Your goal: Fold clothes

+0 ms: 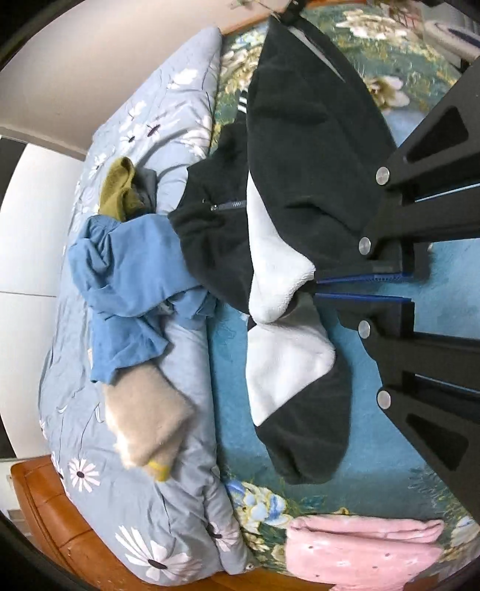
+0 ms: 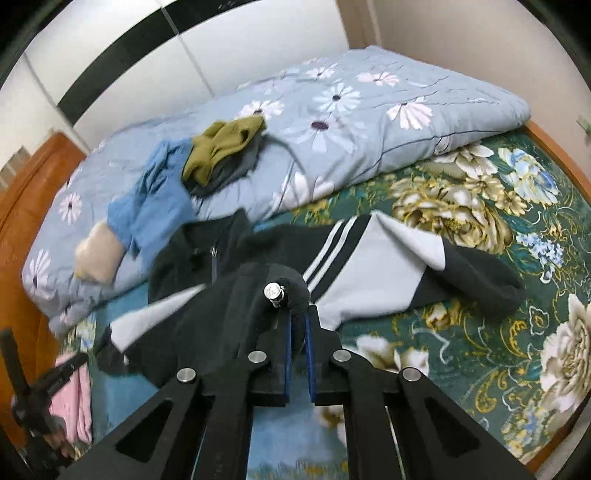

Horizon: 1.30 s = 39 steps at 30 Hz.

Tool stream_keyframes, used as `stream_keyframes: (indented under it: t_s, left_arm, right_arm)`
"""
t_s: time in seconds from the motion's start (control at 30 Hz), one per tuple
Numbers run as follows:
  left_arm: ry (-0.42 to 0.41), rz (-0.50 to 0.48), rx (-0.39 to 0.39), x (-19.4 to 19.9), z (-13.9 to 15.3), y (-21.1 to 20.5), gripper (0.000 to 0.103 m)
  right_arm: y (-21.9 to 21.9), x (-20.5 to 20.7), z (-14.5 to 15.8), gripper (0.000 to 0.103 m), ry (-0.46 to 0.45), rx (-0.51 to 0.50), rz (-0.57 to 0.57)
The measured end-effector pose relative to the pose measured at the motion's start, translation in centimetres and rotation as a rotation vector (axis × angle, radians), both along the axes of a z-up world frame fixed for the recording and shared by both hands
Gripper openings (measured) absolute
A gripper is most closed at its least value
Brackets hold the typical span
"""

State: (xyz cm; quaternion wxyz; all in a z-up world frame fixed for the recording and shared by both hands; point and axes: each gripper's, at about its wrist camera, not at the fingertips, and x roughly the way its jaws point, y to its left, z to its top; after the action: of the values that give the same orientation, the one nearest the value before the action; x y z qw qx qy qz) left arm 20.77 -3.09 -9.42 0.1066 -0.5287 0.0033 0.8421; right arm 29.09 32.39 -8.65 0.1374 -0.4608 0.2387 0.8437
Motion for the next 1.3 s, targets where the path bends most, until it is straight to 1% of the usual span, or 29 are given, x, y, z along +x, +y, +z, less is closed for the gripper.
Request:
stream_keyframes:
  t_s: [0.1, 0.13, 0.2, 0.23, 0.27, 0.33, 0.43, 0.5, 0.6, 0.67, 0.7, 0.77, 0.83, 0.87, 0.93, 1.1, 1.13, 1.2, 1.23, 1.3]
  left_arm:
    - [-0.045, -0.033, 0.023, 2.1, -1.0, 0.5, 0.007]
    - [-0.054, -0.047, 0.018, 2.9, -1.4, 0.9, 0.007]
    - [-0.064, -0.105, -0.007, 4.7, -3.0, 2.5, 0.013]
    - [-0.076, -0.140, -0.022, 5.5, -4.2, 3.5, 0.025]
    - [-0.089, -0.175, -0.041, 6.1, -5.6, 4.5, 0.038]
    - [-0.106, -0.243, -0.086, 7.1, -8.1, 6.2, 0.046]
    - [-0.107, -0.338, -0.187, 8.0, -11.2, 8.3, 0.047]
    - [-0.102, -0.400, -0.254, 8.2, -12.9, 9.4, 0.050]
    - [-0.079, -0.477, -0.315, 8.6, -14.5, 10.6, 0.055]
    - [-0.062, -0.512, -0.348, 8.7, -15.2, 11.1, 0.063]
    - [-0.052, -0.521, -0.369, 8.7, -15.6, 11.3, 0.063]
    - [-0.025, -0.504, -0.390, 8.4, -15.6, 11.2, 0.064]
    - [0.003, -0.448, -0.387, 7.7, -15.2, 10.6, 0.064]
    - [0.003, -0.410, -0.361, 7.2, -14.8, 10.0, 0.064]
    - [-0.010, -0.337, -0.285, 6.3, -14.1, 8.9, 0.064]
    - [-0.102, -0.214, -0.069, 4.1, -13.2, 5.9, 0.065]
    - [-0.097, -0.204, -0.076, 3.9, -13.1, 5.6, 0.064]
    - [-0.061, -0.217, -0.183, 4.0, -13.3, 6.0, 0.065]
    - [-0.062, -0.227, -0.204, 4.1, -13.6, 6.2, 0.065]
    - [-0.086, -0.248, -0.207, 4.2, -14.4, 6.8, 0.065]
  right_arm:
    - [0.0, 0.2, -1.6, 0.007, -0.036, -0.023, 0.028]
    - [0.1, 0.2, -2.2, 0.007, -0.044, -0.033, 0.032]
    - [0.4, 0.4, -3.2, 0.007, -0.050, -0.045, 0.035]
    - [0.5, 0.6, -3.4, 0.007, -0.049, -0.050, 0.035]
    - [0.7, 0.8, -3.5, 0.007, -0.045, -0.054, 0.038]
    - [1.0, 1.0, -3.9, 0.007, -0.044, -0.046, 0.054]
    - [1.4, 1.1, -4.5, 0.007, -0.050, -0.041, 0.073]
    - [1.6, 1.2, -4.9, 0.007, -0.051, -0.044, 0.076]
    - [1.9, 1.5, -5.5, 0.007, -0.050, -0.058, 0.072]
    - [2.0, 1.8, -6.0, 0.007, -0.047, -0.073, 0.067]
    - [2.0, 1.9, -6.2, 0.007, -0.048, -0.074, 0.066]
    - [2.1, 2.2, -6.7, 0.007, -0.052, -0.079, 0.060]
    - [2.3, 2.5, -7.0, 0.007, -0.054, -0.090, 0.051]
    - [2.4, 2.6, -7.0, 0.007, -0.053, -0.095, 0.049]
    - [2.5, 2.8, -7.1, 0.007, -0.049, -0.104, 0.045]
    - [2.7, 2.8, -7.3, 0.007, -0.048, -0.107, 0.050]
    - [2.8, 2.9, -7.4, 0.007, -0.048, -0.109, 0.047]
    - [3.0, 2.9, -7.7, 0.007, -0.052, -0.114, 0.039]
    - [3.1, 2.9, -7.9, 0.007, -0.055, -0.118, 0.034]
    - [3.3, 2.8, -8.4, 0.007, -0.061, -0.126, 0.024]
